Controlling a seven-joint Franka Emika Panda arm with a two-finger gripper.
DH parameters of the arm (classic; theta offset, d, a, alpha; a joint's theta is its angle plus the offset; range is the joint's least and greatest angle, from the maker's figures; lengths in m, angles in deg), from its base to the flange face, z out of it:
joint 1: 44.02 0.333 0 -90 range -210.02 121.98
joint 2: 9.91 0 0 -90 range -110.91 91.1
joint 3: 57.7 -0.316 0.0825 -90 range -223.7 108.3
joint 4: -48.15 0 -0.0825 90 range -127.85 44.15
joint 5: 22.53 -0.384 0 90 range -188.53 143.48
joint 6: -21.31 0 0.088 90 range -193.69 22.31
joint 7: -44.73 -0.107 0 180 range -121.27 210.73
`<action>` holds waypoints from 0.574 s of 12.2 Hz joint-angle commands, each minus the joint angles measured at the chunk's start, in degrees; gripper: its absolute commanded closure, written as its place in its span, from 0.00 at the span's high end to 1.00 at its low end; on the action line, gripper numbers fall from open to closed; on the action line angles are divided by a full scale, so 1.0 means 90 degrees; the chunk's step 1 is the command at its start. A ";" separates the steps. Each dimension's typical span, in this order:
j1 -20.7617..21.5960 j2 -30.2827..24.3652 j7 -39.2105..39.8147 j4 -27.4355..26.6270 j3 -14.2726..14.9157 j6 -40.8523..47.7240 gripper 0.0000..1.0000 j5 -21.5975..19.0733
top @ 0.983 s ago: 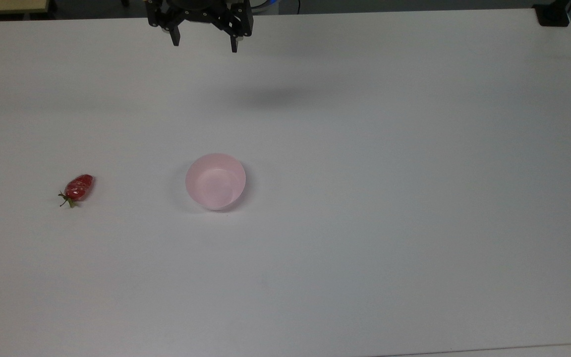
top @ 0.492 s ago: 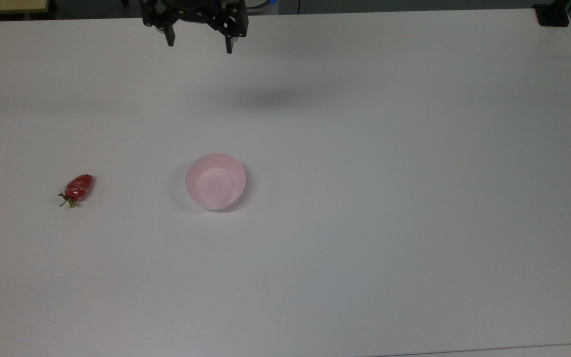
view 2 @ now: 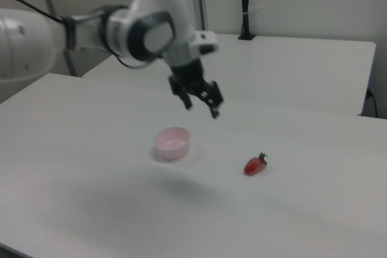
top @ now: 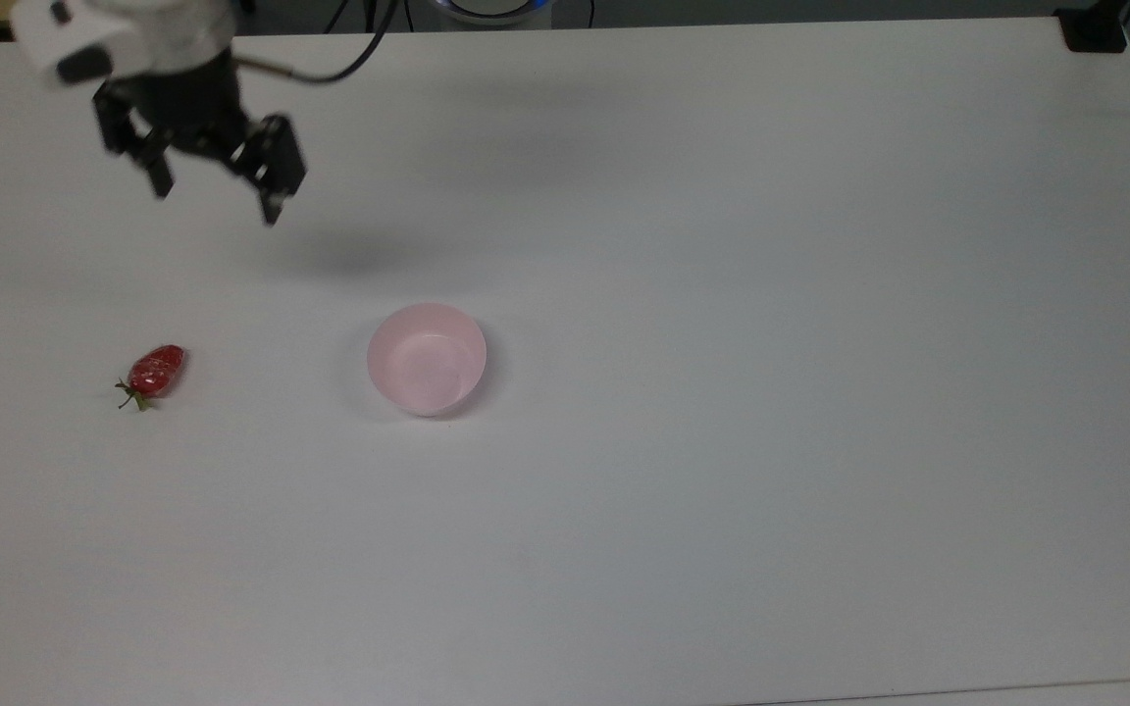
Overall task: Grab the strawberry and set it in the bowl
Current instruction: 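Move the open gripper over the red strawberry and lower it, then close the gripper on the red strawberry and lift it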
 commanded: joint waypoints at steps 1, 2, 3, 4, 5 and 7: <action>-0.0297 0.1026 0.1094 0.0101 0.0256 -0.1123 1.00 -0.0004; -0.0472 0.1416 0.0999 0.0101 0.0256 -0.1532 1.00 -0.0024; -0.0619 0.1816 0.0612 0.0111 0.0247 -0.2164 1.00 -0.0217; -0.0649 0.2052 0.0211 0.0101 0.0247 -0.2702 1.00 -0.0403; -0.0659 0.2219 -0.0218 0.0101 0.0247 -0.3297 1.00 -0.0511; -0.0650 0.2288 -0.0475 0.0101 0.0247 -0.3430 1.00 -0.0541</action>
